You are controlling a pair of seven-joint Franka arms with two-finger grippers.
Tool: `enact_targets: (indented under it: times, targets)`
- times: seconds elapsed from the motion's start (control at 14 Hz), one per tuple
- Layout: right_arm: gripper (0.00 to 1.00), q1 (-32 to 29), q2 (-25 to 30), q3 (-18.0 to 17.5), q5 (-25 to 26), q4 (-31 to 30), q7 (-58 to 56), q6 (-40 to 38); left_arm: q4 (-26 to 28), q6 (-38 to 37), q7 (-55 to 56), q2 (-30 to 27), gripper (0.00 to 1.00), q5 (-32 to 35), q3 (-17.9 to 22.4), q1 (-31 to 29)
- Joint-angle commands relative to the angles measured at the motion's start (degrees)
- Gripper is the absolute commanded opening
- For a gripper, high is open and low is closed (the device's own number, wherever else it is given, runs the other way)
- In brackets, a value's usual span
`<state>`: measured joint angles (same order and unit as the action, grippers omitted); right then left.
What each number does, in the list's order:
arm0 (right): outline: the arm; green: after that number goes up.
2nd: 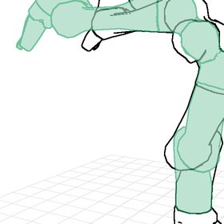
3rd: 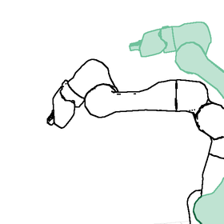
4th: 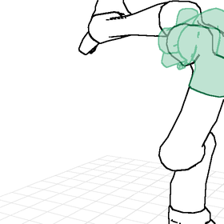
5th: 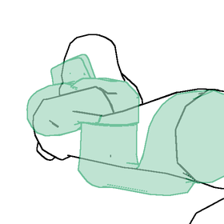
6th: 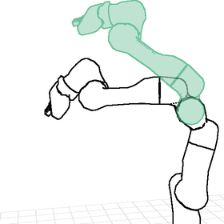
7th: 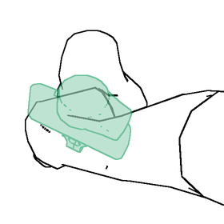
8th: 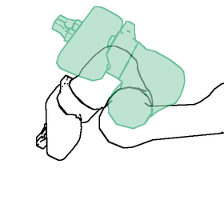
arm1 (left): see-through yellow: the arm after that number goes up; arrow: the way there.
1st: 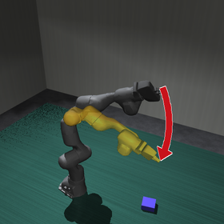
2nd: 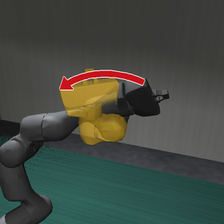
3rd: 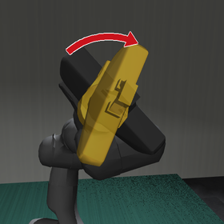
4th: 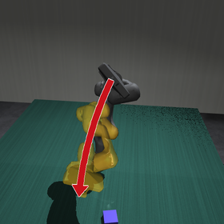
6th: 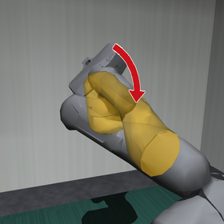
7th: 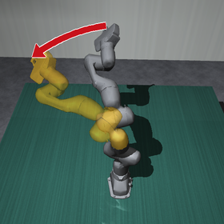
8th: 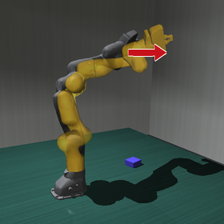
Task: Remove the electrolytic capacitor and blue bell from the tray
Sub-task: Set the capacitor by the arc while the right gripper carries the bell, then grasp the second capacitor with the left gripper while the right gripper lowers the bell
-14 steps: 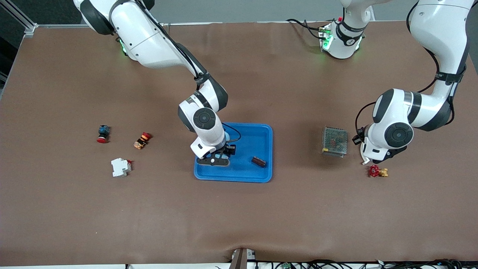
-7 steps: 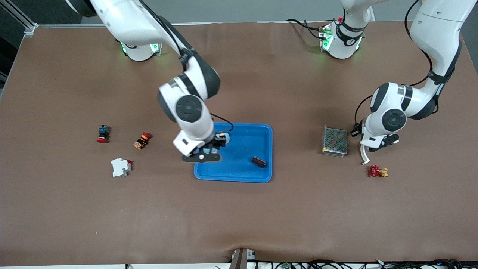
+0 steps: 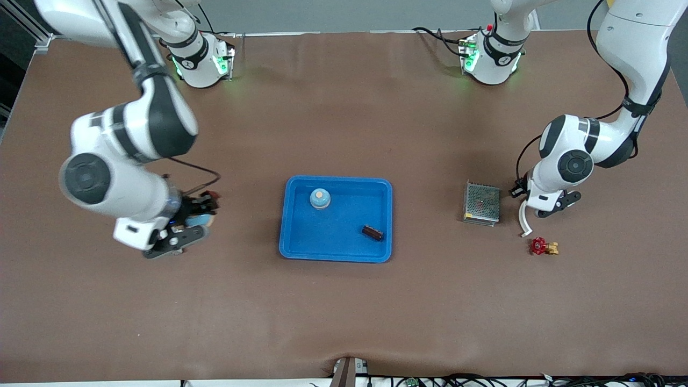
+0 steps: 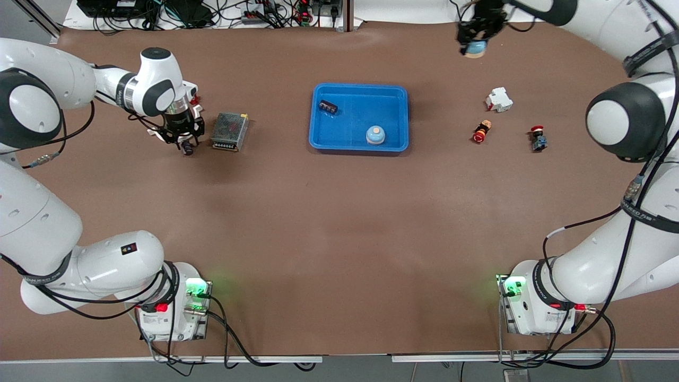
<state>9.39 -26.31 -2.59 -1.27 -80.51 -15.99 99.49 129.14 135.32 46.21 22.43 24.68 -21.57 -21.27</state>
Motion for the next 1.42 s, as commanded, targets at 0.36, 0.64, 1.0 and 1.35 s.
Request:
enact_targets:
  times: [0.36,0.64,1.0,1.35]
  targets:
    - [0.37,-13.9,-1.9,-0.9,5.0,-1.3,-35.0,4.9,-11.1,-8.6,10.6,-0.1,1.0,0.5,-10.1,0.1]
    - [0.37,-18.8,-7.8,-0.9,4.8,-1.4,-48.2,11.6,-16.7,-9.2,13.0,1.2,1.0,0.2,-10.3,3.7]
    - [0.37,-20.8,-12.4,-0.9,4.7,-1.5,-54.6,16.3,-29.4,-9.4,31.0,9.6,1.0,-0.2,-10.7,15.5]
    - [0.37,-20.9,-15.3,-0.9,4.4,-1.8,-54.9,17.8,-34.9,-9.3,45.0,13.5,1.0,-0.3,-10.7,22.8]
